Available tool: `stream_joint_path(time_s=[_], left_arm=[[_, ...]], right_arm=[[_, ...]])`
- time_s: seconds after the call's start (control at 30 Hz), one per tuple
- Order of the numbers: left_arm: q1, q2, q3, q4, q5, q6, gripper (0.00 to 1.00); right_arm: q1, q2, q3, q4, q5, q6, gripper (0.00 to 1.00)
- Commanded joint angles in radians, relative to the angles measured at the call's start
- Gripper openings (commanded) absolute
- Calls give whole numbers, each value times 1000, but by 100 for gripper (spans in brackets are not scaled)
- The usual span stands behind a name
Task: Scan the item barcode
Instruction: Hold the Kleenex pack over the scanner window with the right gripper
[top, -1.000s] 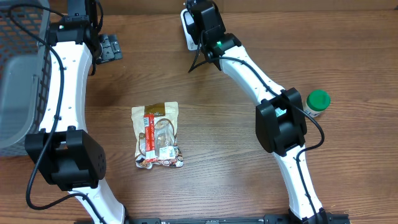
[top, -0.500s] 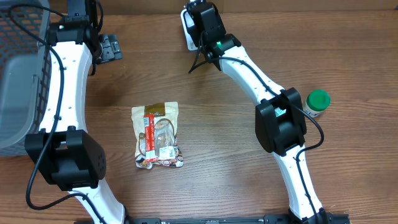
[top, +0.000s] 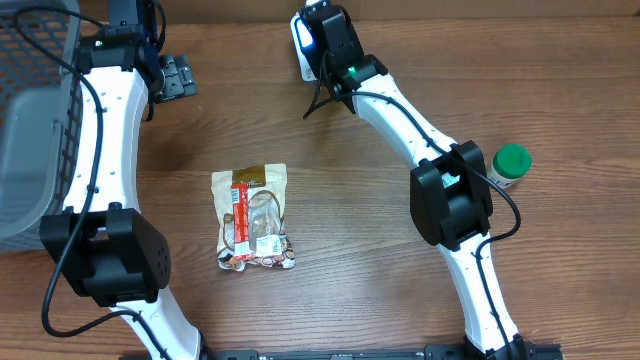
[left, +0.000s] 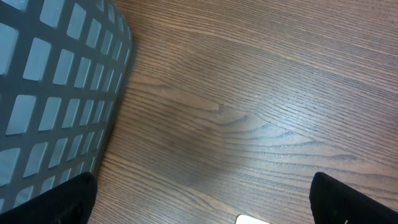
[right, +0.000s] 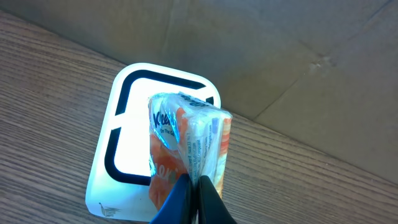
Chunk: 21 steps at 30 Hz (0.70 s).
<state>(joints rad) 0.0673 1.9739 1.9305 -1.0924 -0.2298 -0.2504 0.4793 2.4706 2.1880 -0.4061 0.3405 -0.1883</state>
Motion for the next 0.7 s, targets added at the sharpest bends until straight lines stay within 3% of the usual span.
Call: stream_joint_path(time_s=[0.0, 0.27, 0.67], left_arm=[[-3, 1, 2, 1, -13, 19, 100], [-3, 0, 2, 1, -13, 19, 100], [-3, 1, 2, 1, -13, 19, 100]], right_arm=[[-3, 11, 10, -4, 2, -3, 4], [-3, 11, 11, 46, 18, -124, 4], [6, -8, 20, 56, 19, -171, 4]])
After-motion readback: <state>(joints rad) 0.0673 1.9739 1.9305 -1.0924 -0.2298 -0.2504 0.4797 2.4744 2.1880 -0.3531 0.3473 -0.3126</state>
